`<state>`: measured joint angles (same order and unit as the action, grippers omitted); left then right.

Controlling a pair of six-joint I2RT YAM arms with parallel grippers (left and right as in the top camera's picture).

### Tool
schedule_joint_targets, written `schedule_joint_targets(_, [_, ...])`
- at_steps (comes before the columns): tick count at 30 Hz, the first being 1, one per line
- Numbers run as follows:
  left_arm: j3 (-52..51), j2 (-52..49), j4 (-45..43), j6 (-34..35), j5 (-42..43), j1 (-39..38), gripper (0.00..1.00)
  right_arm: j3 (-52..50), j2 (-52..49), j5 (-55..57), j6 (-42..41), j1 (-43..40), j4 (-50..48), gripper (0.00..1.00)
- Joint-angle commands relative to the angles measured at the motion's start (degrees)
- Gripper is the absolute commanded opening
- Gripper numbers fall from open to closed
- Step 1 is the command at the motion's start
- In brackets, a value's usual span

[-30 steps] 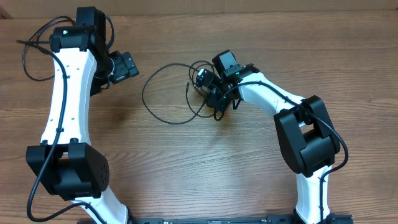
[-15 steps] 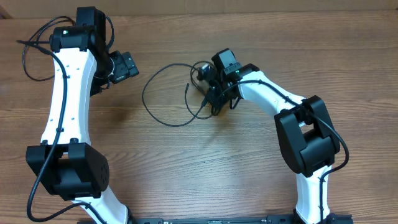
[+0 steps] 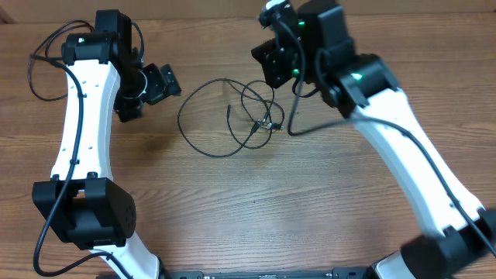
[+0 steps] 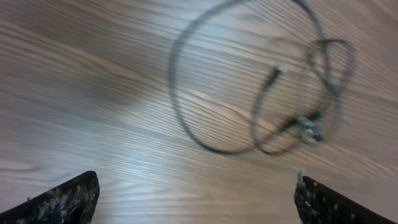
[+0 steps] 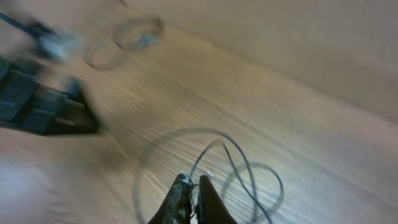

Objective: Untangle cables

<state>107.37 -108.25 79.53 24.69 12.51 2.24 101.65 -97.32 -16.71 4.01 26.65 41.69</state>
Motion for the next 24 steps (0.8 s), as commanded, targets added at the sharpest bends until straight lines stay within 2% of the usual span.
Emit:
schedule_joint_targets(1, [-0.2,-0.5,-0.2,-1.6,14.3,0.0,1.0,0.5,2.6,-6.6,-1.1,-0.1,0.9,0.04])
schedule_joint_targets(5, [-0.2,-0.5,-0.5,-1.5,15.4,0.0,1.0,0.4,3.0,-3.7,-1.0,-0.3,3.3,0.04])
schedule_joint_targets(7, [-0.2,-0.5,-0.5,-1.4,15.0,0.0,1.0,0.3,2.4,-0.6,-1.1,-0.4,5.4,0.1])
schedule_joint_targets(8, [-0.2,-0.5,-0.5,-1.0,14.7,0.0,1.0,0.3,2.0,0.5,-1.1,-0.4,6.5,0.2])
schedule_joint_targets(9, [-0.2,-0.5,-0.5,0.3,13.3,-0.1,1.0,0.3,1.6,1.5,-1.1,-0.4,7.5,0.25])
schedule_joint_targets(12, [-0.3,-0.6,-0.5,4.1,8.2,-0.5,1.0,0.3,0.7,4.5,-3.5,-0.5,8.2,0.25])
schedule_joint_targets(14, [-0.4,-1.0,-0.9,5.0,5.6,-1.4,1.0,0.3,0.4,7.7,-8.9,-1.1,7.9,0.31])
schedule_joint_targets(15, [-0.4,-1.4,-1.1,5.4,5.1,-2.1,1.0,0.3,0.4,8.1,-10.6,-1.6,7.8,0.42])
schedule_joint_targets(17, [-0.4,-2.4,-1.7,5.6,5.1,-3.5,1.0,0.3,0.4,8.1,-12.7,-2.9,7.8,0.76])
schedule_joint_targets(19, [-0.4,-4.6,-2.8,5.8,5.1,-5.8,1.0,0.3,0.4,8.1,-13.2,-5.3,8.2,1.0])
schedule_joint_targets(21, [-0.4,-7.3,-4.0,6.5,5.0,-8.3,1.0,0.3,0.4,8.1,-13.2,-8.1,9.7,1.0])
schedule_joint_targets(24, [-0.4,-12.6,-6.9,6.1,4.8,-12.1,0.93,0.3,0.4,8.2,-13.2,-13.0,13.5,1.0])
